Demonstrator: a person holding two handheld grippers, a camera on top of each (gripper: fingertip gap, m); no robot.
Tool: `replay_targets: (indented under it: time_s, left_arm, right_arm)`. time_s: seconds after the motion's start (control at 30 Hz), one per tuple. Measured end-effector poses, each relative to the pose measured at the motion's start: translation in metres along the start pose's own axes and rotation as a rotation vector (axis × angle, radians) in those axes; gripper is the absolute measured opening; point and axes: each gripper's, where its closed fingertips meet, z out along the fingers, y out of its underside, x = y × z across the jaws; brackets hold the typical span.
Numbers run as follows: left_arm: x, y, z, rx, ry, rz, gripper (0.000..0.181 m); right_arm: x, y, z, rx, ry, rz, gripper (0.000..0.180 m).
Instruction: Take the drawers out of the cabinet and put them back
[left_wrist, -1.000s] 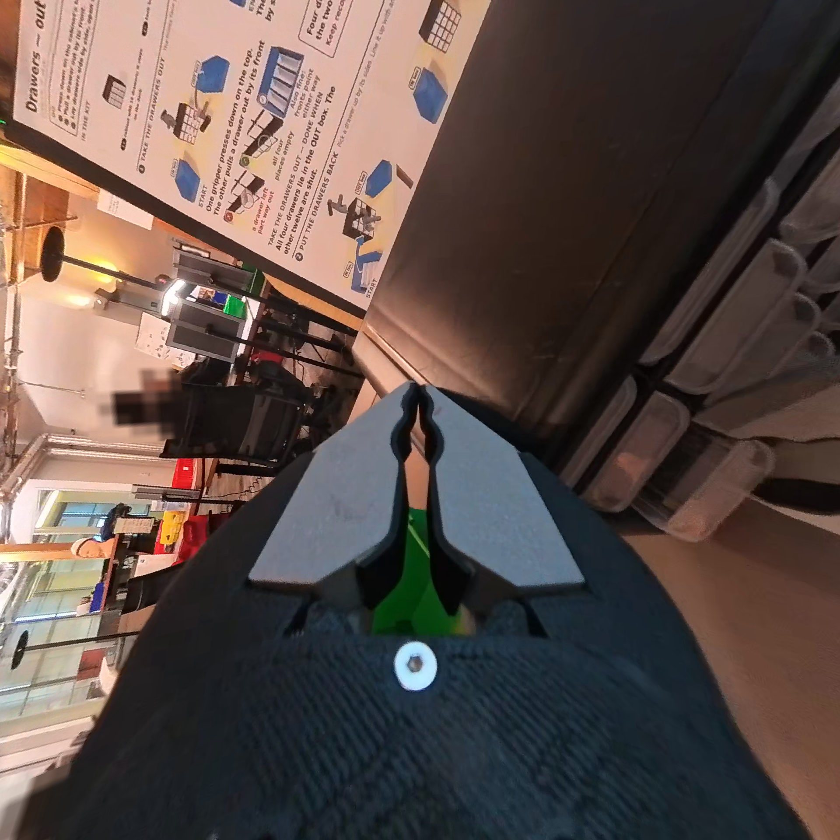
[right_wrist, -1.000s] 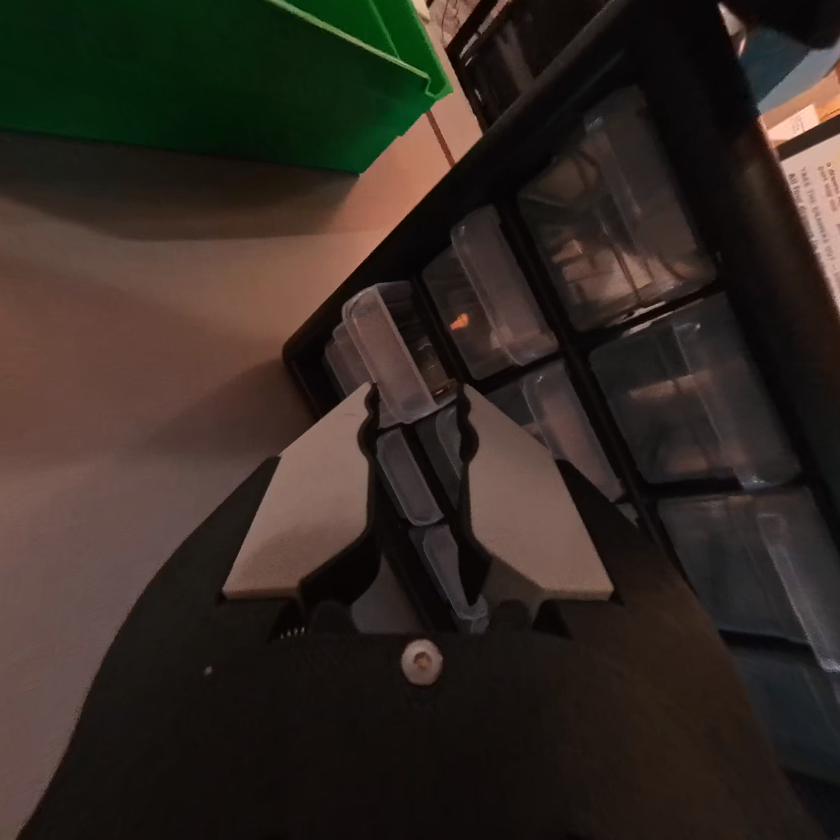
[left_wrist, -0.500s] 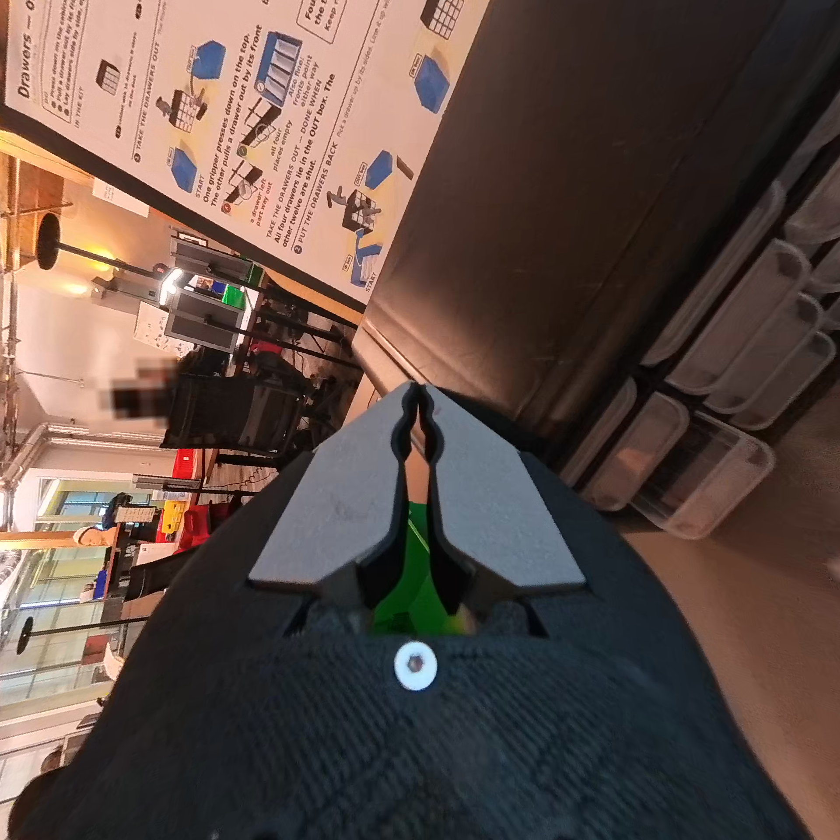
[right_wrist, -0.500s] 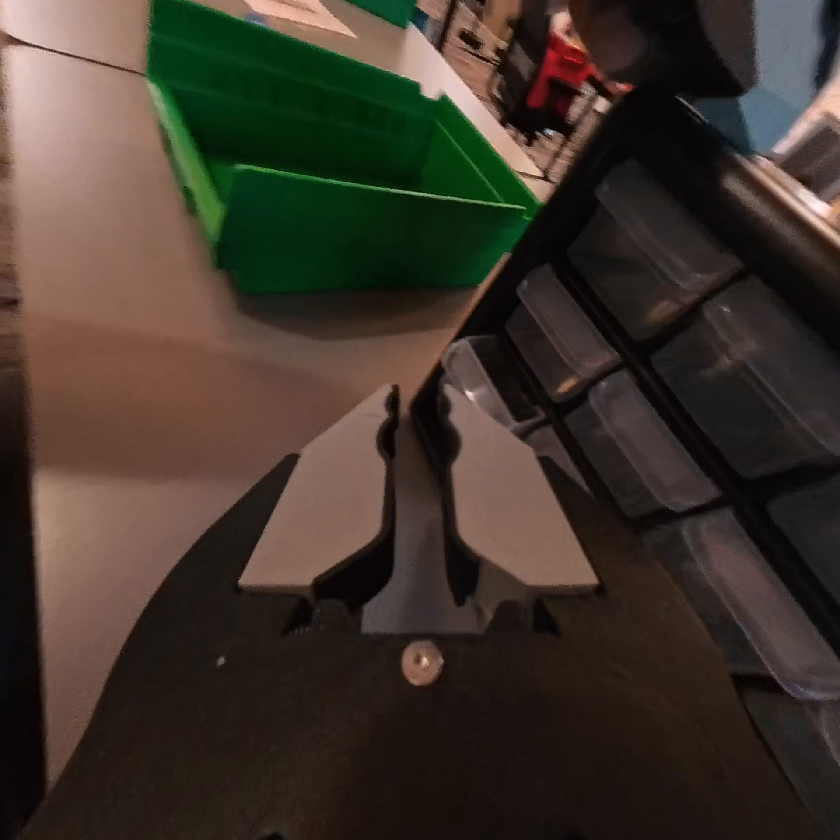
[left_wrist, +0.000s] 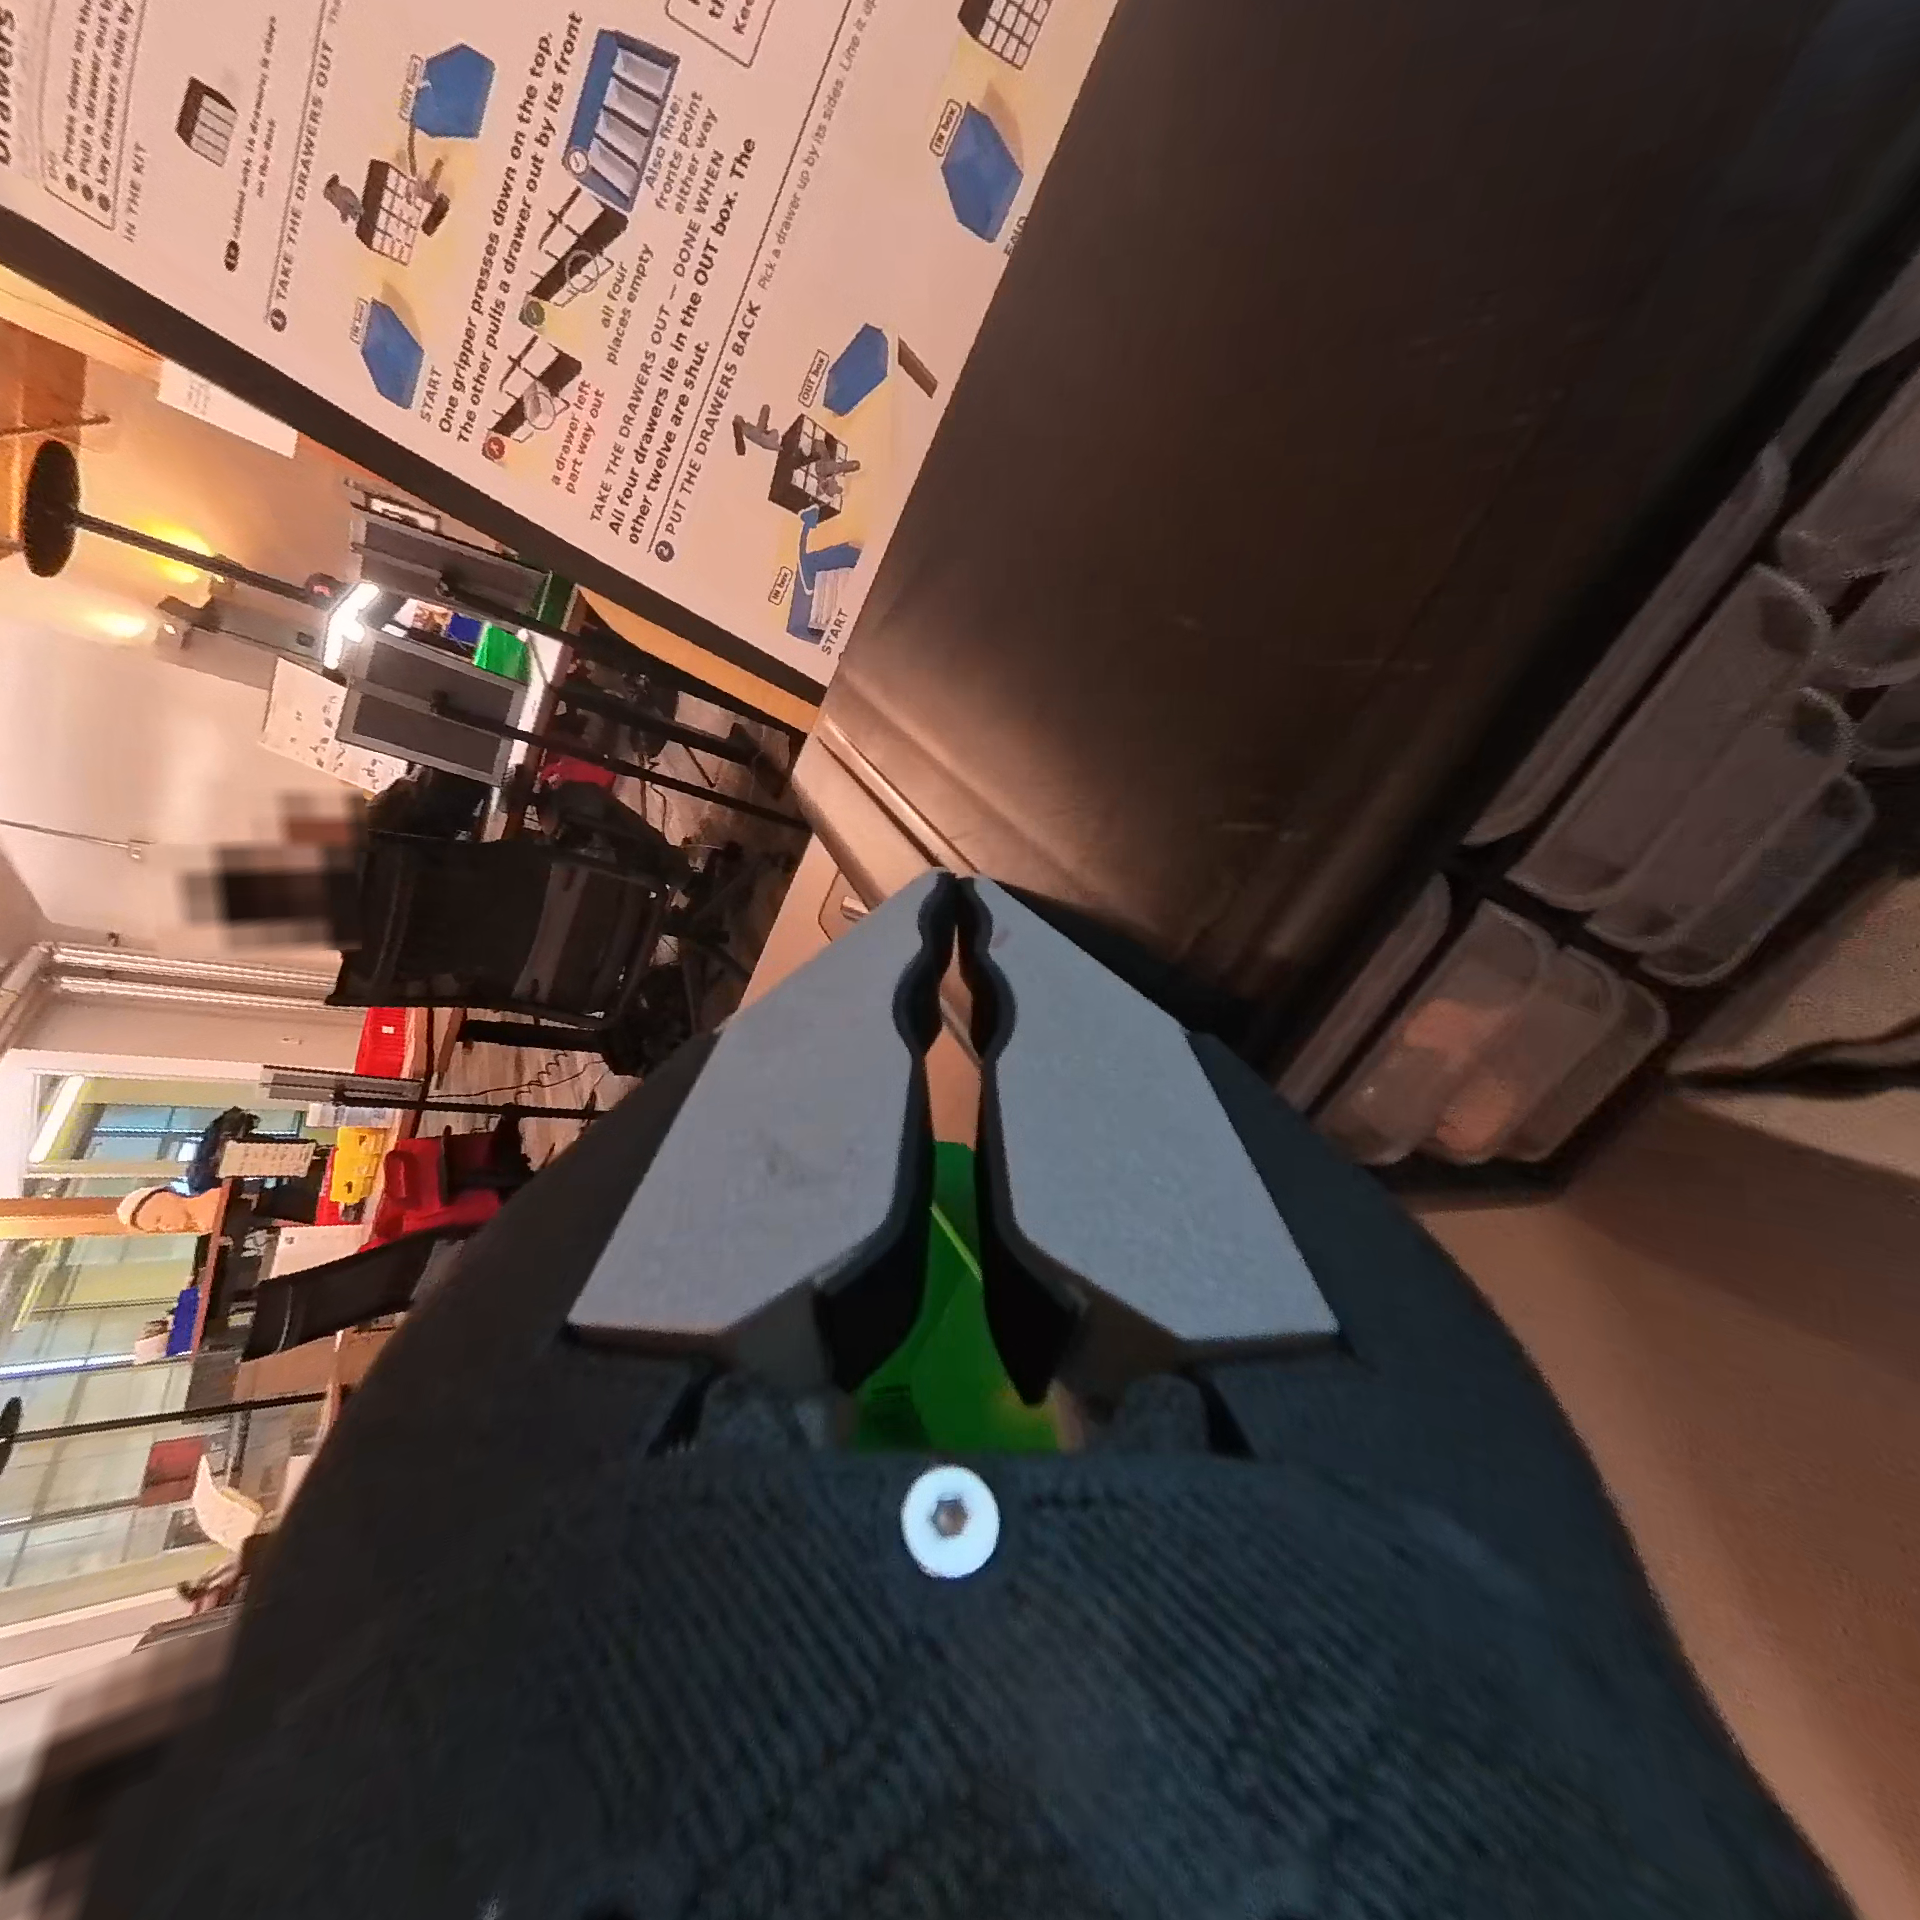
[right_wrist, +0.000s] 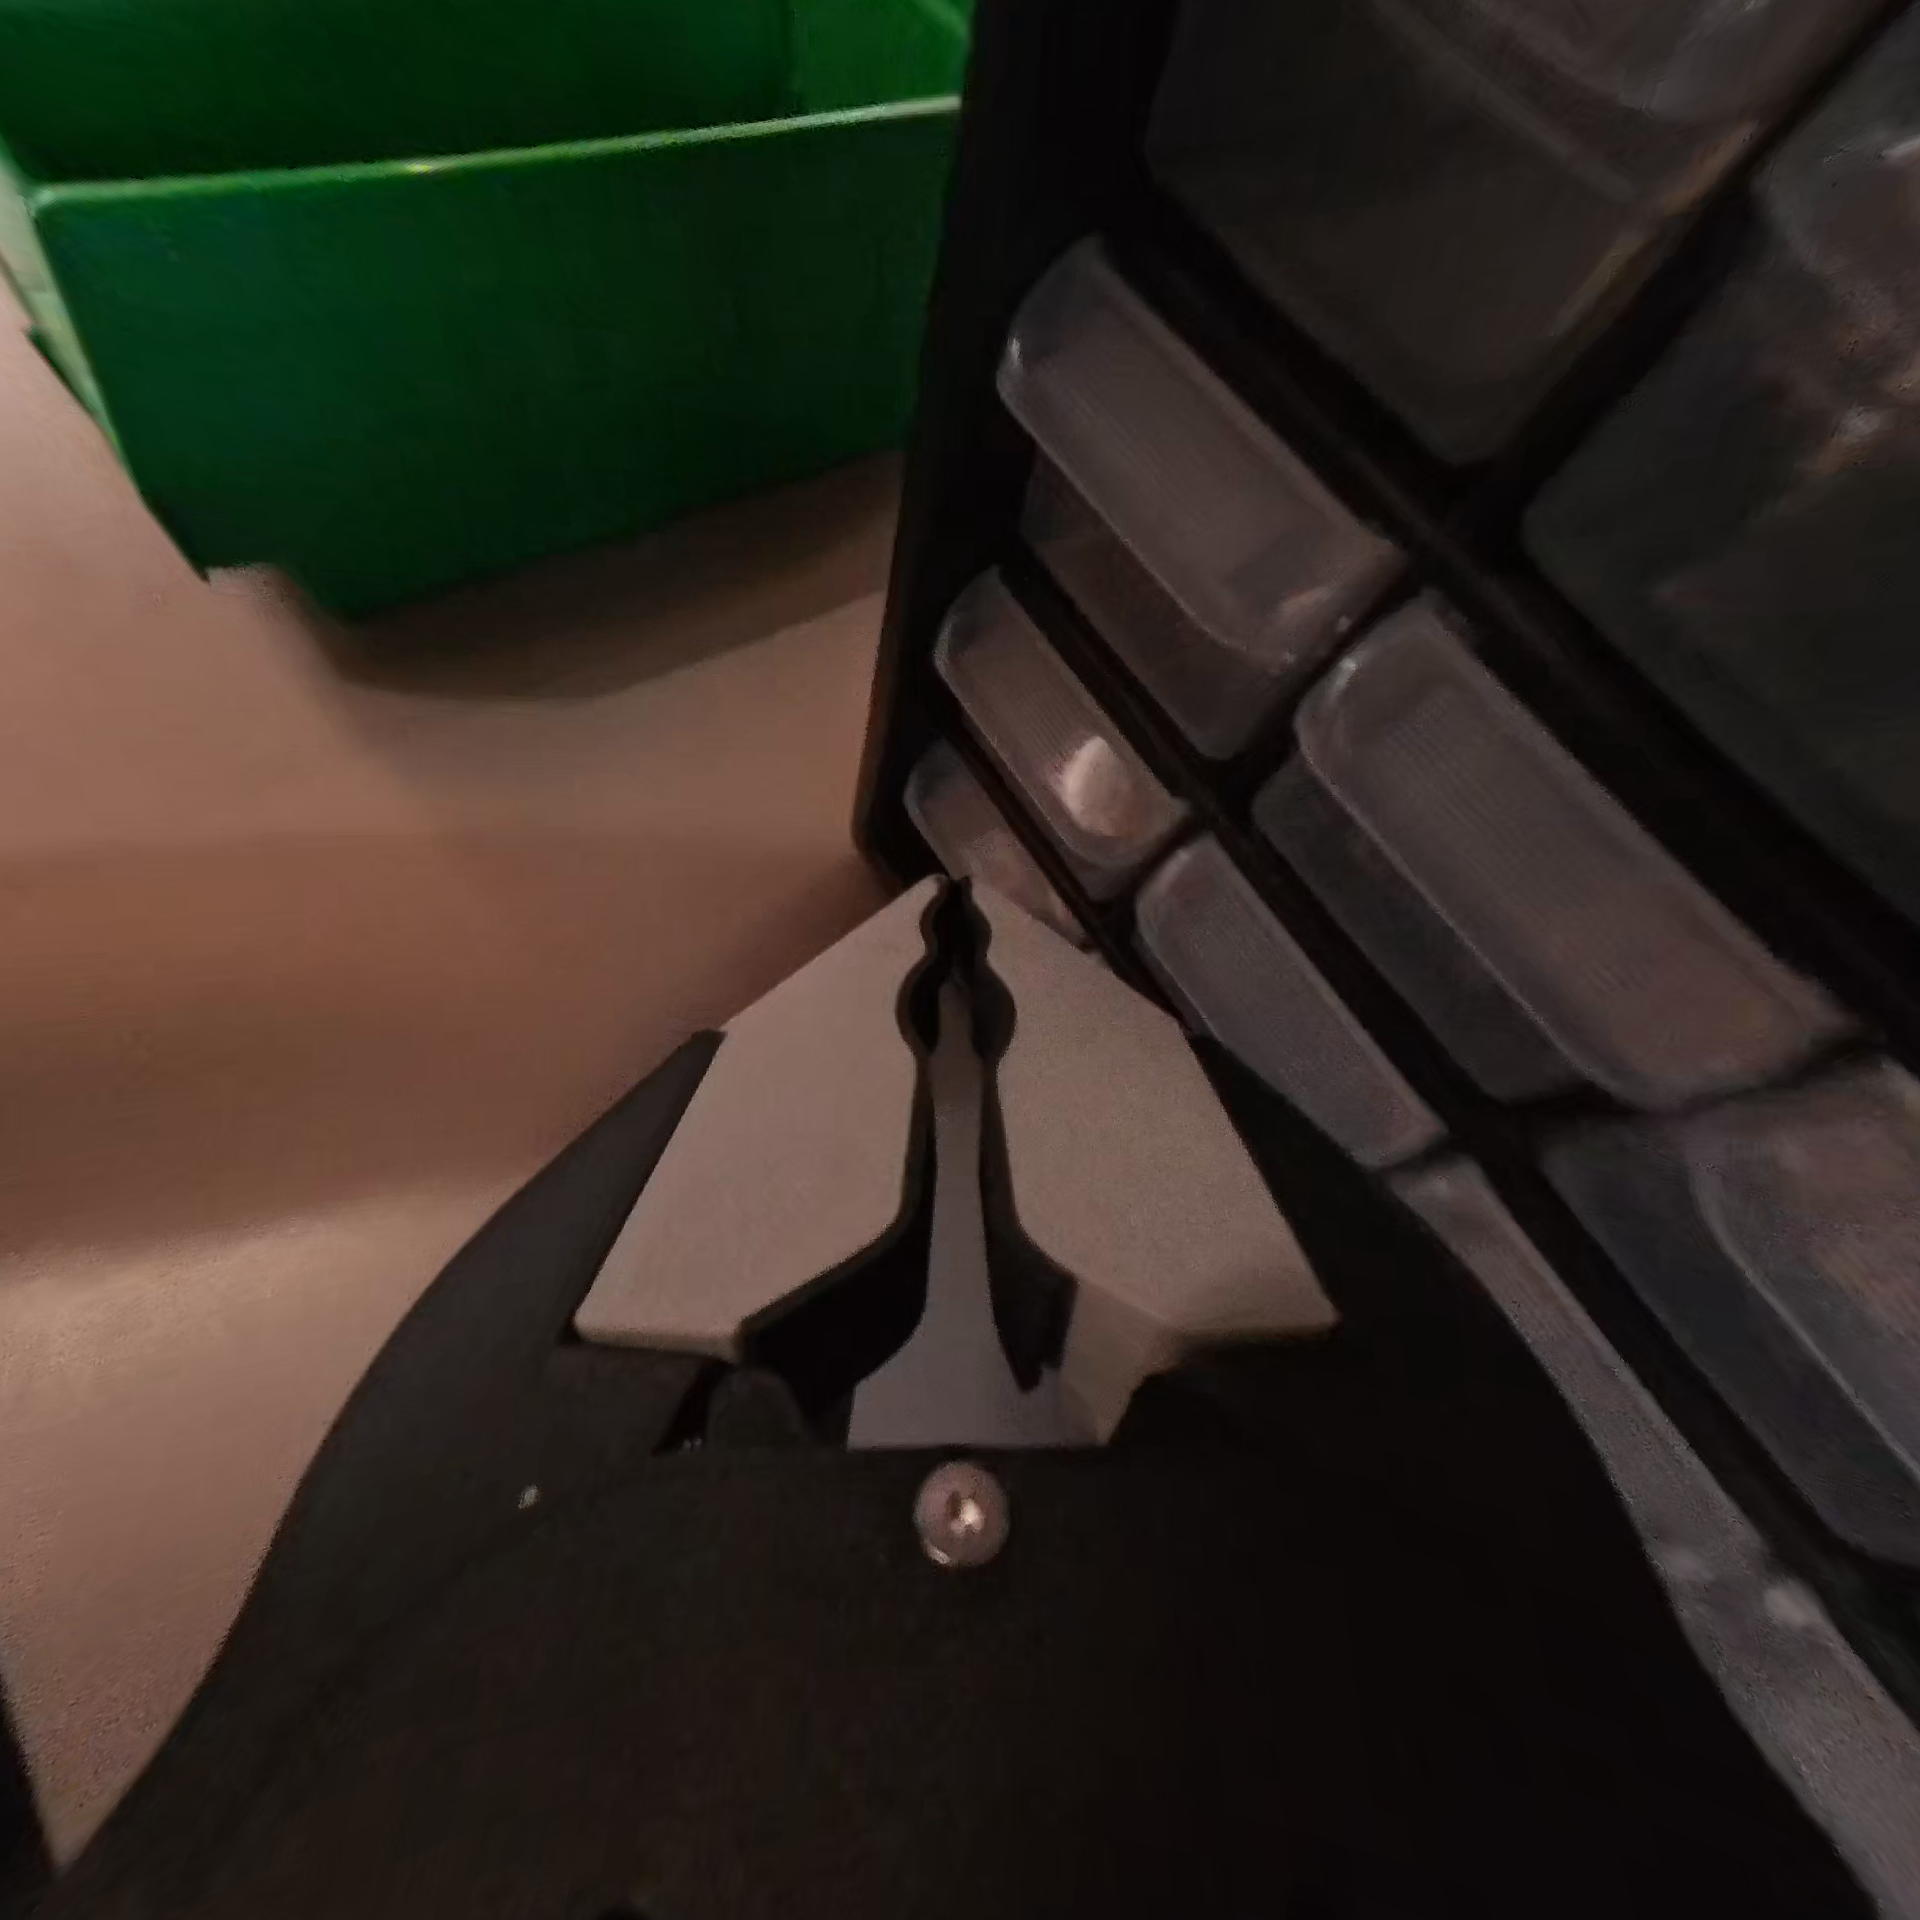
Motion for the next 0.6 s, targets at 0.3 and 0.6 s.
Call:
replay_targets:
  time_s: [0.3, 0.6]
  left_arm:
    - [-0.001, 0.000, 0.000, -0.015, -0.029, 0.022, 0.000]
    - [-0.001, 0.000, -0.001, -0.032, -0.046, 0.027, 0.000]
  right_arm:
    - [0.061, -0.008, -0.103, 0.218, 0.282, -0.003, 0.014]
    - [0.123, 0.003, -0.173, 0.324, 0.411, 0.138, 0.022]
